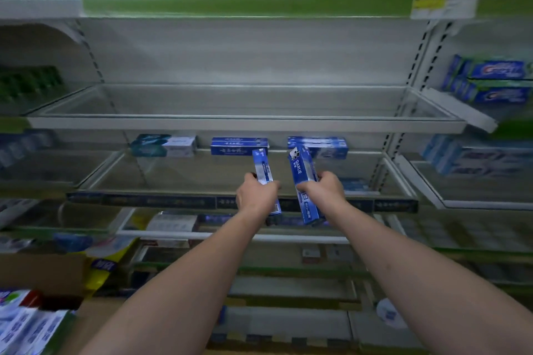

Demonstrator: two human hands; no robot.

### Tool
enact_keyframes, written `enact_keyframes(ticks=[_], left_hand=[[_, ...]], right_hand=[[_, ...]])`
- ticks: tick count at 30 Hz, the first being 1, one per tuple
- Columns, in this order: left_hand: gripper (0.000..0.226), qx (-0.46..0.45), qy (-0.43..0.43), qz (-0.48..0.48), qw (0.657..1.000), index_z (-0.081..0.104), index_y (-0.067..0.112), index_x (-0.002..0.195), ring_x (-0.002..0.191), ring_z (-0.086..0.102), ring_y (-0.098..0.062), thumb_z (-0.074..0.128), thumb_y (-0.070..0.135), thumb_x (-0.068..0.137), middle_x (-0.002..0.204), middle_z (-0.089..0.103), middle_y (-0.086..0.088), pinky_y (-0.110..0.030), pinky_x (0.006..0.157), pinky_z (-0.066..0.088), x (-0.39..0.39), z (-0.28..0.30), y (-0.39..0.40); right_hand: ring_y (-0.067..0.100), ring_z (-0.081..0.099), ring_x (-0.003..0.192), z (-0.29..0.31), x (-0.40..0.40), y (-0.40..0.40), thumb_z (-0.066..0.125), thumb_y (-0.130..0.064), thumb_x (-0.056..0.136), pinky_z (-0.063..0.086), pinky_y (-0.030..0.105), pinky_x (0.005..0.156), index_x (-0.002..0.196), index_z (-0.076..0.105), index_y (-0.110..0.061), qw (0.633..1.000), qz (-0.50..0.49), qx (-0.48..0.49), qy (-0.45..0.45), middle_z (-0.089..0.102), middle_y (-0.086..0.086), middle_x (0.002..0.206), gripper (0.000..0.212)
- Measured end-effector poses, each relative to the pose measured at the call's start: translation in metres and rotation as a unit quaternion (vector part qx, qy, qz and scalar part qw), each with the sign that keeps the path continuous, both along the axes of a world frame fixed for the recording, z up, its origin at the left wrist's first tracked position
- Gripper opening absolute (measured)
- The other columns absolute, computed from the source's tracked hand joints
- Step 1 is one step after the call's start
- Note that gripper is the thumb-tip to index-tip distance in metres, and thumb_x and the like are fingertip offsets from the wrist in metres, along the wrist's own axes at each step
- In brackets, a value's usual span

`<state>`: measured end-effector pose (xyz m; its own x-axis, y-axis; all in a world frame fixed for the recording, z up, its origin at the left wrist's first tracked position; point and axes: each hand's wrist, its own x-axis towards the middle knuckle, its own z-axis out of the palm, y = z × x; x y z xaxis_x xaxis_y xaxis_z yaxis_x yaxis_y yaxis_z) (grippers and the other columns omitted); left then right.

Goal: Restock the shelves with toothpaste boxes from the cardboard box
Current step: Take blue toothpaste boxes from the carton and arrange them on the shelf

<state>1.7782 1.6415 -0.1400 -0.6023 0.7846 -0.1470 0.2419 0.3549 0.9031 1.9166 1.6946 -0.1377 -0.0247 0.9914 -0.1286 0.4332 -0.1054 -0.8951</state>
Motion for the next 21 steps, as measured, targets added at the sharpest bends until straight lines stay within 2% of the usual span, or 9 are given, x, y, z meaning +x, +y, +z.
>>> enact_keyframes(ticks=[4,8,11,15,18,21], left_hand=[[0.040,-0.014,0.025,-0.035,0.999,0.057,0.016,0.104,0.093,0.064,-0.026,0.077,0.041,0.081,0.096,0.065,-0.003,-0.038,0.085,0.054,0.000,-0.002,0.021],[0.050,-0.015,0.047,-0.041,0.998,0.053,0.013,0.109,0.099,0.062,-0.031,0.078,0.043,0.078,0.101,0.065,-0.006,-0.035,0.083,0.051,-0.004,-0.003,0.038],[0.054,-0.026,0.040,-0.038,0.998,0.050,0.017,0.116,0.103,0.061,-0.032,0.075,0.046,0.078,0.105,0.068,-0.006,-0.036,0.087,0.050,-0.008,-0.003,0.053],[0.043,0.006,0.028,-0.008,1.000,0.055,0.019,0.110,0.085,0.064,-0.025,0.076,0.041,0.080,0.100,0.071,-0.002,-0.030,0.077,0.047,-0.013,-0.001,0.074],[0.048,0.016,0.031,0.023,0.999,0.053,0.016,0.111,0.085,0.070,-0.026,0.079,0.043,0.079,0.098,0.071,-0.003,-0.037,0.083,0.057,-0.015,-0.006,0.092],[0.052,0.025,0.025,0.038,0.999,0.051,0.016,0.111,0.088,0.070,-0.029,0.077,0.046,0.079,0.099,0.070,-0.006,-0.042,0.084,0.059,-0.012,-0.012,0.105]], right_hand=[[0.026,0.068,0.089,0.001,0.003,0.014,0.080,-0.020,0.077,0.056,0.036,0.075,0.114,0.061,-0.011,0.999,-0.021,0.007,-0.029,0.069,0.010,0.102,0.043],[0.022,0.068,0.086,0.005,0.010,0.030,0.081,-0.020,0.075,0.055,0.032,0.075,0.108,0.068,-0.013,0.998,-0.035,0.026,-0.054,0.072,0.007,0.099,0.036],[0.023,0.067,0.096,0.008,0.013,0.048,0.081,-0.023,0.076,0.052,0.027,0.076,0.124,0.062,-0.019,0.996,-0.029,0.034,-0.073,0.070,0.004,0.113,0.051],[0.024,0.065,0.107,0.016,0.016,0.079,0.081,-0.027,0.076,0.051,0.029,0.092,0.126,0.064,-0.020,0.984,0.002,0.080,-0.162,0.068,0.004,0.124,0.053],[0.025,0.060,0.114,0.015,0.020,0.103,0.077,-0.025,0.080,0.046,0.028,0.093,0.135,0.057,-0.018,0.974,0.011,0.126,-0.188,0.063,0.006,0.131,0.058],[0.030,0.062,0.108,0.008,0.023,0.127,0.077,-0.023,0.078,0.050,0.033,0.091,0.130,0.060,-0.020,0.959,0.036,0.169,-0.225,0.066,0.010,0.122,0.055]])
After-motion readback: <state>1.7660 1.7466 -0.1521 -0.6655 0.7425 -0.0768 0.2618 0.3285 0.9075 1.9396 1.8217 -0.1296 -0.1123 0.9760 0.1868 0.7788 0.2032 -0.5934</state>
